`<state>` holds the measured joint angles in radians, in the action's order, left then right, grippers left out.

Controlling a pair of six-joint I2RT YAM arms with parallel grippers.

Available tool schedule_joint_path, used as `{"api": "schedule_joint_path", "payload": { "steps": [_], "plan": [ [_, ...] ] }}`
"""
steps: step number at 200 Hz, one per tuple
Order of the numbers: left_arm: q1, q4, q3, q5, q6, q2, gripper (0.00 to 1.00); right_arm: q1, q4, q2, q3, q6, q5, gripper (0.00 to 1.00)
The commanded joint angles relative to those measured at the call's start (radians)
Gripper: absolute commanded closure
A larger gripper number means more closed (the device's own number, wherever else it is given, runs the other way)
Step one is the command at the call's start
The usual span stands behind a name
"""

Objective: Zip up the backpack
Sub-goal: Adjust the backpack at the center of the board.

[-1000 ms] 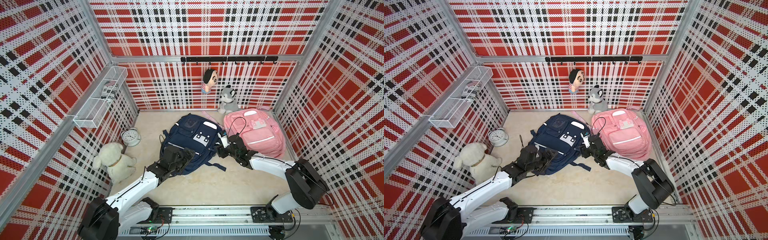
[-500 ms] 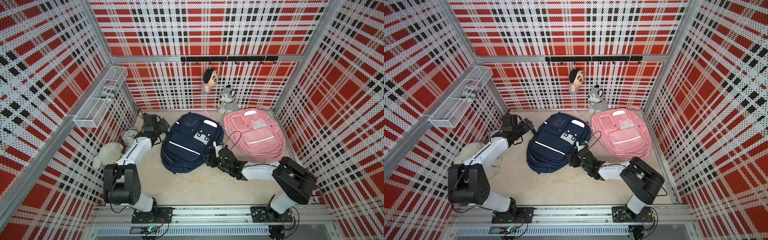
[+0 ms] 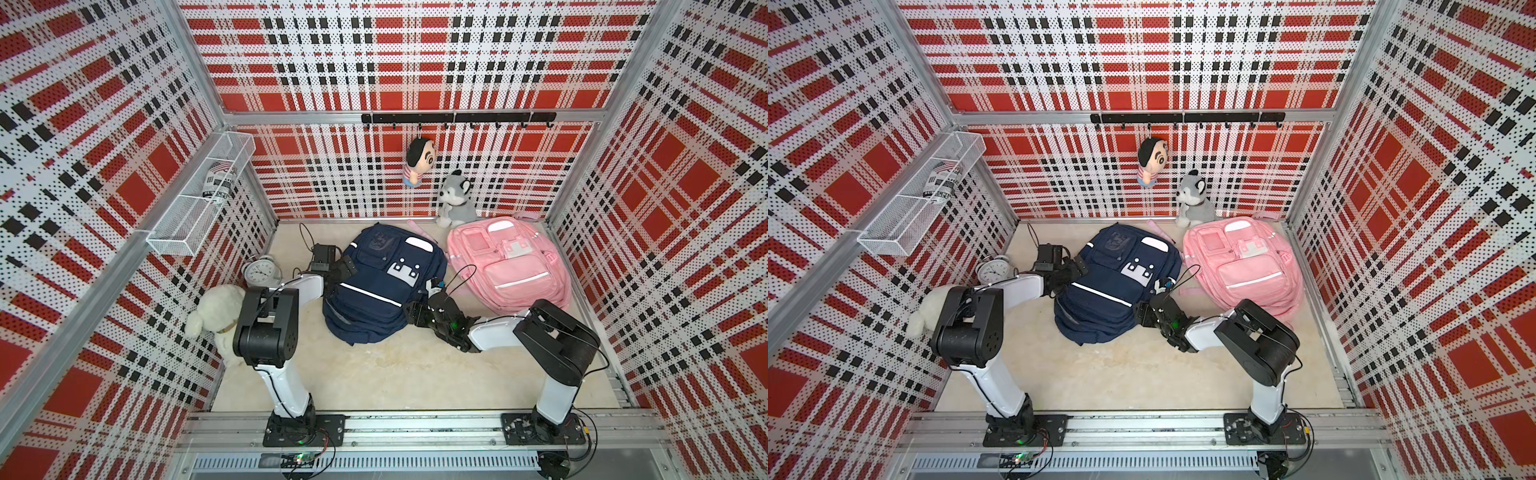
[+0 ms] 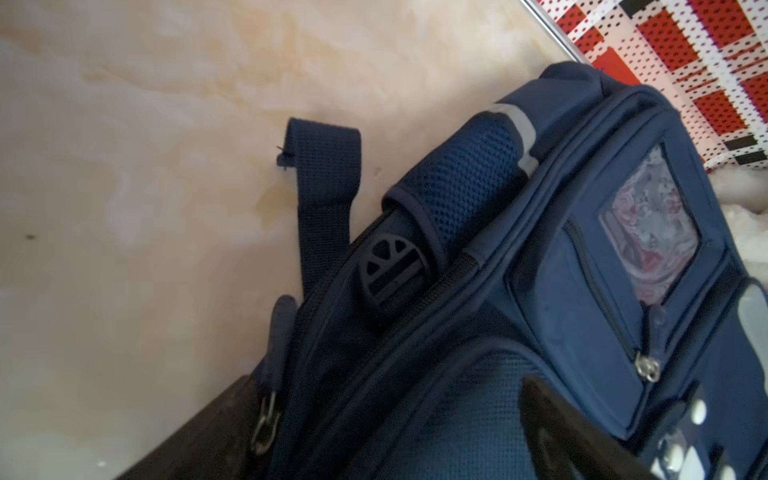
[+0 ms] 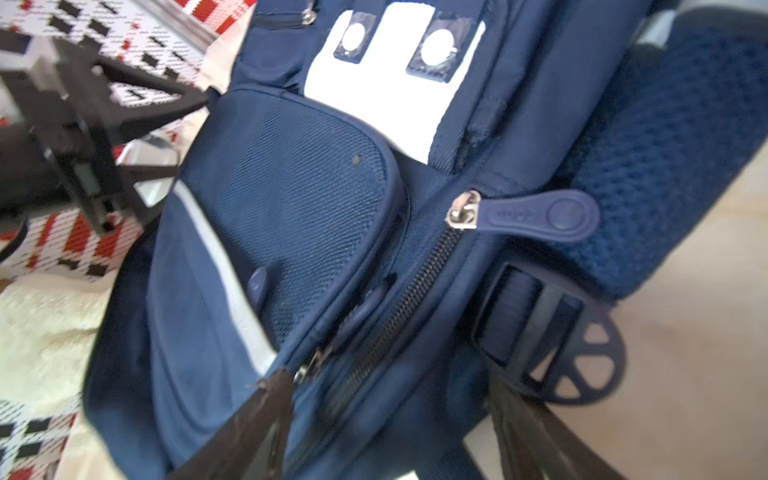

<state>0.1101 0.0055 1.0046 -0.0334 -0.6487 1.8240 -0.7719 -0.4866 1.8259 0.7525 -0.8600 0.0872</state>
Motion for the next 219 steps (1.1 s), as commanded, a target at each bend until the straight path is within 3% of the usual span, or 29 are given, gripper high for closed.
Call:
{"api": "schedule_joint_path", "payload": {
  "steps": [1, 23, 80, 112, 137, 166, 192, 219],
  "plan": [
    [0.070, 0.086, -0.104, -0.050, -0.086, -0.015, 0.01, 0.061, 0.047, 0.031, 0.017, 0.032, -0.015, 0.23],
    [0.129, 0.155, -0.211, -0.062, -0.166, -0.063, 0.00, 0.133, 0.073, 0.039, 0.024, 0.091, -0.060, 0.23],
    [0.379, 0.280, -0.428, -0.060, -0.384, -0.288, 0.03, 0.285, 0.262, 0.015, 0.132, 0.299, -0.096, 0.22],
    [0.424, 0.217, -0.457, -0.022, -0.416, -0.450, 0.04, 0.346, 0.380, 0.001, 0.213, 0.411, -0.082, 0.22],
    [0.399, 0.032, -0.381, 0.069, -0.323, -0.593, 0.03, 0.358, 0.416, -0.050, 0.215, 0.430, -0.057, 0.22],
    [0.286, -0.068, -0.300, 0.114, -0.193, -0.671, 0.02, 0.348, 0.366, -0.139, 0.136, 0.367, -0.097, 0.24],
    [0.168, -0.059, -0.278, 0.092, -0.115, -0.649, 0.01, 0.290, 0.367, -0.242, 0.072, 0.331, -0.059, 0.25],
    [0.029, 0.006, -0.285, 0.007, -0.062, -0.540, 0.02, 0.189, 0.359, -0.326, 0.023, 0.262, -0.006, 0.25]
  ]
}}
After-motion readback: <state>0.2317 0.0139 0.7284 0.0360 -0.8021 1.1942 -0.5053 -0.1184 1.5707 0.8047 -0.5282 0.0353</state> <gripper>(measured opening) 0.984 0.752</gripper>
